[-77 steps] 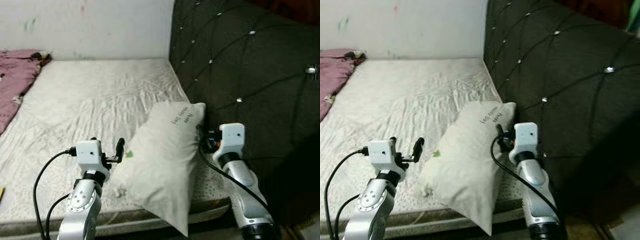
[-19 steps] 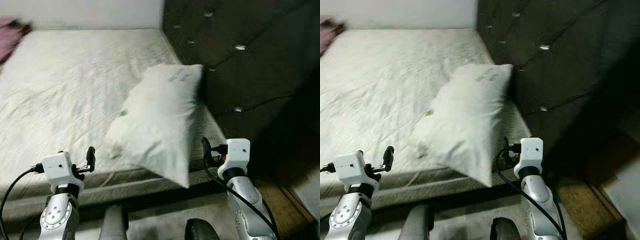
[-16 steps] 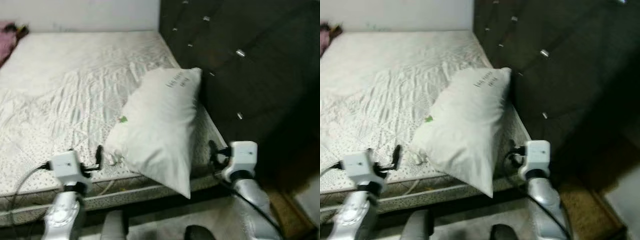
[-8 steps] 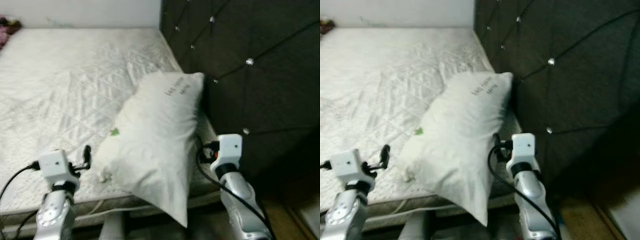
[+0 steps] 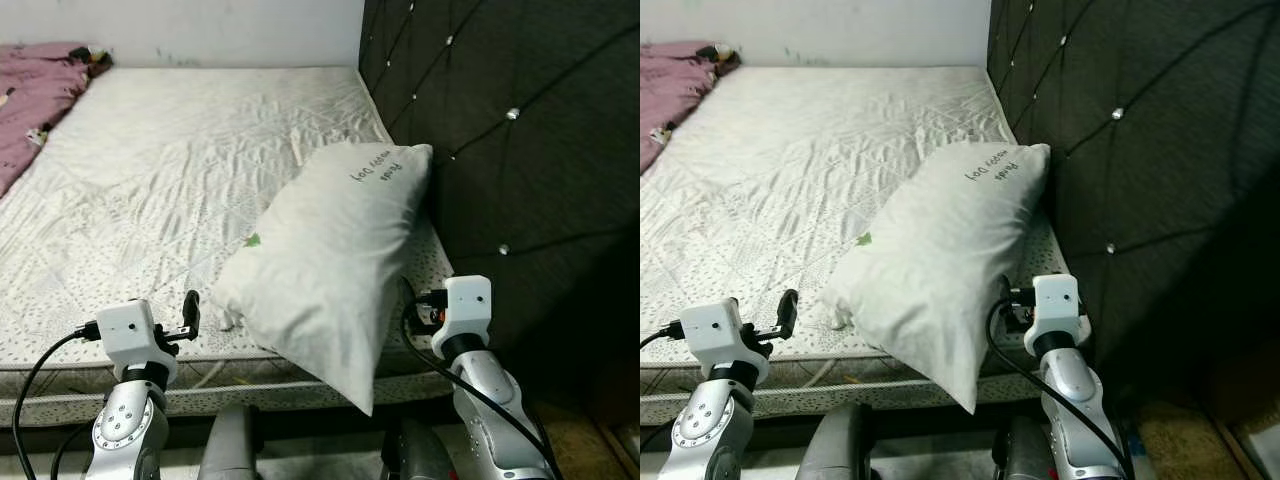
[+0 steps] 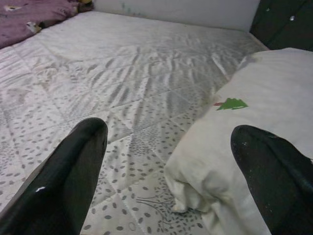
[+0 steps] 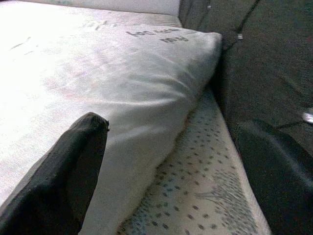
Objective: Clean up the room
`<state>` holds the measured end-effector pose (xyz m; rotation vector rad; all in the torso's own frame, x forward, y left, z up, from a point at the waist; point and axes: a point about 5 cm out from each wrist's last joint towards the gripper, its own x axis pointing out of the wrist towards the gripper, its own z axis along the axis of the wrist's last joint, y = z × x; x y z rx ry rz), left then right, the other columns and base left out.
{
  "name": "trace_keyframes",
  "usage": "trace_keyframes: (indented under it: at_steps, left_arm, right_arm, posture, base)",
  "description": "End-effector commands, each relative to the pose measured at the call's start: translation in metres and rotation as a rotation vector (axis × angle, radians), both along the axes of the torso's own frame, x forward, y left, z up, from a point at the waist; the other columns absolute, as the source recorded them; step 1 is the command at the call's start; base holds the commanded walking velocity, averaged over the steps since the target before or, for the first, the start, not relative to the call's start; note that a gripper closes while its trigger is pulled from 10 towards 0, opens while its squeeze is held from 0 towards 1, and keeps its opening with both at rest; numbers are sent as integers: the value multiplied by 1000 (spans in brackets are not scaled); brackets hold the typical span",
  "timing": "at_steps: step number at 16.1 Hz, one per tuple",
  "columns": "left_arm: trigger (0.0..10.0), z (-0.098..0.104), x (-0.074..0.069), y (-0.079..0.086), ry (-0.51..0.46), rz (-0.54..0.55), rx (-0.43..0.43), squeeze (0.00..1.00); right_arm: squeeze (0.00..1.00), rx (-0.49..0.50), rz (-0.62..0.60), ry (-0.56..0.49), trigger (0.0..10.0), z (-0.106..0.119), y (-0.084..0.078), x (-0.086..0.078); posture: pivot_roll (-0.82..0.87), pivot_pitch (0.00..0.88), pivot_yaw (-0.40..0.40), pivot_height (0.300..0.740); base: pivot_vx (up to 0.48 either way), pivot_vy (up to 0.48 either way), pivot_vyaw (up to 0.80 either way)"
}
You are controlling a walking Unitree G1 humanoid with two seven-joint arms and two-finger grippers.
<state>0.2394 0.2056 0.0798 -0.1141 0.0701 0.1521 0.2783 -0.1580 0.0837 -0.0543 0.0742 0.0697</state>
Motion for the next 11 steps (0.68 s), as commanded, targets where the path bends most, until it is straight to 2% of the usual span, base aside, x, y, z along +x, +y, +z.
trace_keyframes:
  at_steps: [1, 7, 11]
  left_arm:
    - [10000, -2, 1, 1, 18, 0, 9, 0]
    - [10000, -3, 2, 0, 20, 6, 9, 0]
    - [10000, -3, 2, 0, 15, 2, 9, 0]
  right_arm:
    - [0, 4, -5, -1, 10000, 2, -2, 1]
    - [0, -2, 29, 16, 10000, -1, 1, 2]
    - [0, -47, 96, 33, 10000, 0, 10, 8]
  posture:
    - [58, 72, -33, 609]
    - [58, 67, -34, 531]
    - [61, 64, -37, 527]
  base:
    - [0, 0, 0]
    - [0, 0, 0]
    - [0, 0, 0]
